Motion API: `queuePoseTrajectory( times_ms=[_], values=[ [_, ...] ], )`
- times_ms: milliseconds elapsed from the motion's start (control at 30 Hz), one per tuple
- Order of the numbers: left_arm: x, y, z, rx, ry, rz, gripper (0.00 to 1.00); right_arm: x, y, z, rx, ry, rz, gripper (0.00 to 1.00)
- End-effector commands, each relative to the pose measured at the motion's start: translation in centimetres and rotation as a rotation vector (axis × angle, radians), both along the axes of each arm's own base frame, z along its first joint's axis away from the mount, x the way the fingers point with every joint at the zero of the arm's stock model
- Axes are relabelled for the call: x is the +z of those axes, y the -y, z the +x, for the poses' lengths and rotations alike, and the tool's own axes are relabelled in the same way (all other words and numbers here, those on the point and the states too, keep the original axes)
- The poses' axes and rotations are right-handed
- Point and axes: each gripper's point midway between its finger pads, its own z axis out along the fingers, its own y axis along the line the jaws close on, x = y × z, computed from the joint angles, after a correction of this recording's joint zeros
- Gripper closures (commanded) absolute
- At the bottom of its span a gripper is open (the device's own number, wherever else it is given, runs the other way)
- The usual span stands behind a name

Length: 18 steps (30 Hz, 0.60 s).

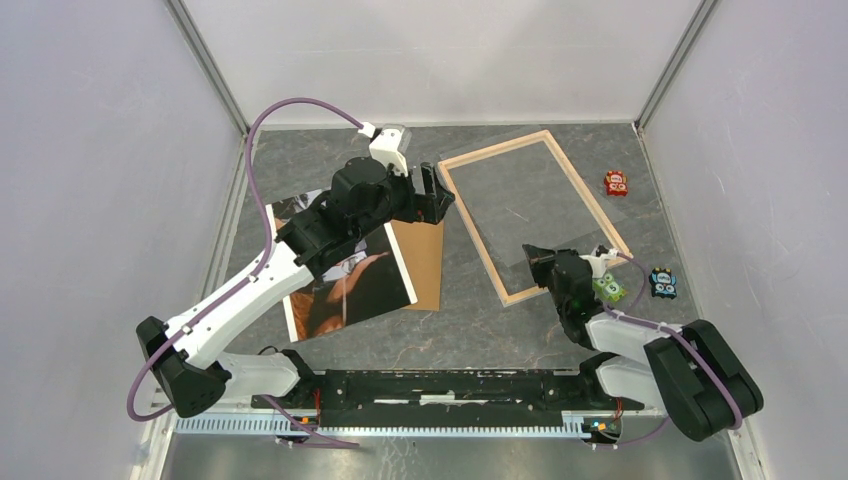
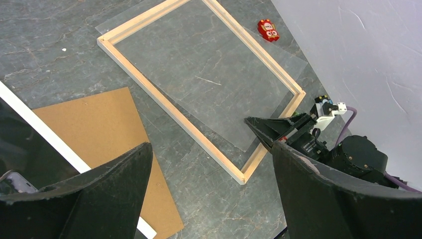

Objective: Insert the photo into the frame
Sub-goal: Place the photo frame item in the photo frame.

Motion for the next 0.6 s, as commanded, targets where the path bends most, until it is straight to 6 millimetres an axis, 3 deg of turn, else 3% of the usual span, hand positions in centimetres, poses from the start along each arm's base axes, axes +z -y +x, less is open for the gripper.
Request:
queuePoseTrajectory(
  times_ms=[0, 567],
  values=[
    [0.8, 0.2, 0.5, -0.014, 0.055, 0.007, 0.04, 0.2, 0.8, -0.3, -0.045, 0.000, 0.002, 1.00],
    [0.7, 0.2, 0.5, -0.013, 0.053, 0.005, 0.04, -1.0, 0.2, -1.3, -0.064, -0.055, 0.005, 1.00]
  ],
)
